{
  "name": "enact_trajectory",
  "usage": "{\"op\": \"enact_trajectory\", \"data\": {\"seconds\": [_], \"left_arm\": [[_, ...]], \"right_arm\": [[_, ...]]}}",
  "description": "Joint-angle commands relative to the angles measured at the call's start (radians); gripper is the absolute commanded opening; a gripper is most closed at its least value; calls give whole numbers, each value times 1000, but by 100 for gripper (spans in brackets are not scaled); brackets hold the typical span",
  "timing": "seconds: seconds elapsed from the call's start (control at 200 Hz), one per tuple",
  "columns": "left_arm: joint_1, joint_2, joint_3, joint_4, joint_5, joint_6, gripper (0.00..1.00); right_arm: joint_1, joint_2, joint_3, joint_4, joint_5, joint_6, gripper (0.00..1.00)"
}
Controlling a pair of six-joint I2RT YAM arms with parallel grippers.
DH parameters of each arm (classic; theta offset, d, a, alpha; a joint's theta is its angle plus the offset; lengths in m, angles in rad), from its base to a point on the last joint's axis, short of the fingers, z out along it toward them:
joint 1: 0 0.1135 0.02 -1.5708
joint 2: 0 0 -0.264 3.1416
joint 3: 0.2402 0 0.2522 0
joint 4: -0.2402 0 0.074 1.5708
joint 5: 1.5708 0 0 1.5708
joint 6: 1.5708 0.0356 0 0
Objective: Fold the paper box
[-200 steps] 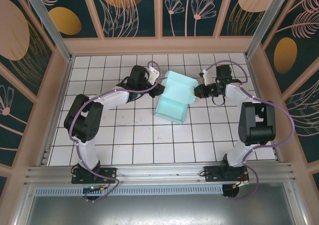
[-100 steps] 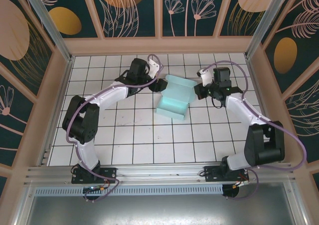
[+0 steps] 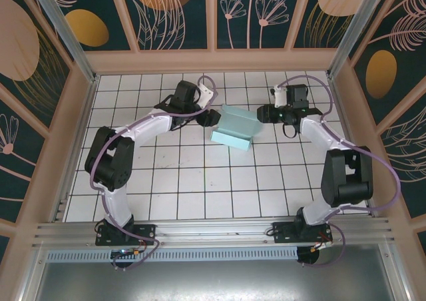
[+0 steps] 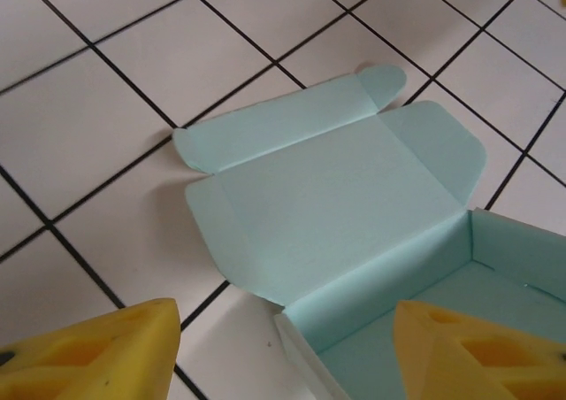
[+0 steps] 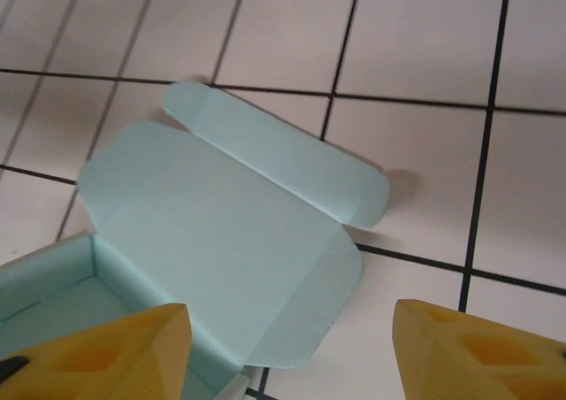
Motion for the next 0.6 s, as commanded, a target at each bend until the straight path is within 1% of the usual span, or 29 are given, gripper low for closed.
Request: {"op": "enact_trajectory", "data": {"seconds": [0.0,0.14,0.24,0.43,0.596], "left_arm": [[-6,43,22,-4,66,-22,62],[-17,24,-82,8,8,-7,62],[-17,0,-168,30,-26,-12,63],[-18,-8,-249,48,-45,-18,63],[-18,-9,-245,52,-67,-16,63]], "right_arm": [[-3,28,44,-54,40,68,63],[-13,55,47,-61,51,96,74],[-26,68,41,-65,47,115,76],[-32,86,39,-72,-16,113,76],[-32,87,56,-90,-121,101,68]]}}
